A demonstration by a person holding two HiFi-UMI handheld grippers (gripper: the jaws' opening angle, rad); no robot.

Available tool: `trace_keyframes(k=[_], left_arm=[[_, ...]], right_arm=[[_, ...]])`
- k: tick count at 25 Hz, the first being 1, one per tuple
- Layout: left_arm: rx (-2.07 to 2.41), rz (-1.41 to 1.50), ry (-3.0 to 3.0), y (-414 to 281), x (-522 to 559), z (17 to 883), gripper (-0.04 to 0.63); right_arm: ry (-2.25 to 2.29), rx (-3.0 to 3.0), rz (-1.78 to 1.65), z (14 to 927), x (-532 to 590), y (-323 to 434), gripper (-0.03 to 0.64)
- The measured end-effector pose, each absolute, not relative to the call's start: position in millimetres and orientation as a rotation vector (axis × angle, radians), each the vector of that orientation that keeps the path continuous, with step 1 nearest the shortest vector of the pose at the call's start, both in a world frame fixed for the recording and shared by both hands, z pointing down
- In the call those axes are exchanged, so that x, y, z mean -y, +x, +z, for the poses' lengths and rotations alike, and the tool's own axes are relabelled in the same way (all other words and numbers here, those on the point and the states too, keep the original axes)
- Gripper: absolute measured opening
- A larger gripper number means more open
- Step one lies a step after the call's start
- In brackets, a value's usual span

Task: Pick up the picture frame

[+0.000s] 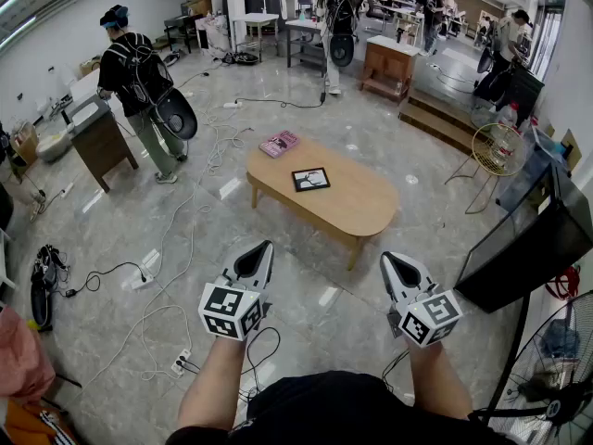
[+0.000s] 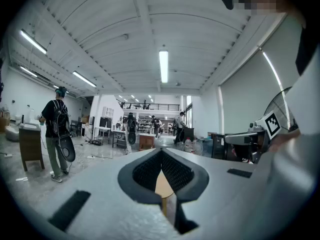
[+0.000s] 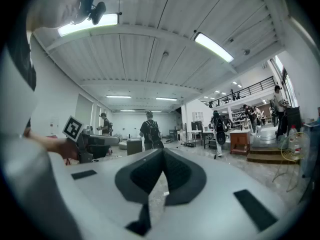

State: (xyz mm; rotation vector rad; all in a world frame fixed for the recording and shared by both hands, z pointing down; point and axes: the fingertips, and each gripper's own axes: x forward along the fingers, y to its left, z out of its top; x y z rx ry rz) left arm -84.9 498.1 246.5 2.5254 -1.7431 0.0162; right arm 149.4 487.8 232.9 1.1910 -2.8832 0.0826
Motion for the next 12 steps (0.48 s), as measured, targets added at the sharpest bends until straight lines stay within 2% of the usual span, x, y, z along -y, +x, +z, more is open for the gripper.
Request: trace_keyframes(k=[12], left_arm=[[1.767, 0.069, 2.53, -60, -475, 243, 0.009]], right_arm=[[1.163, 2.895, 0.081, 227, -463, 171, 0.002]])
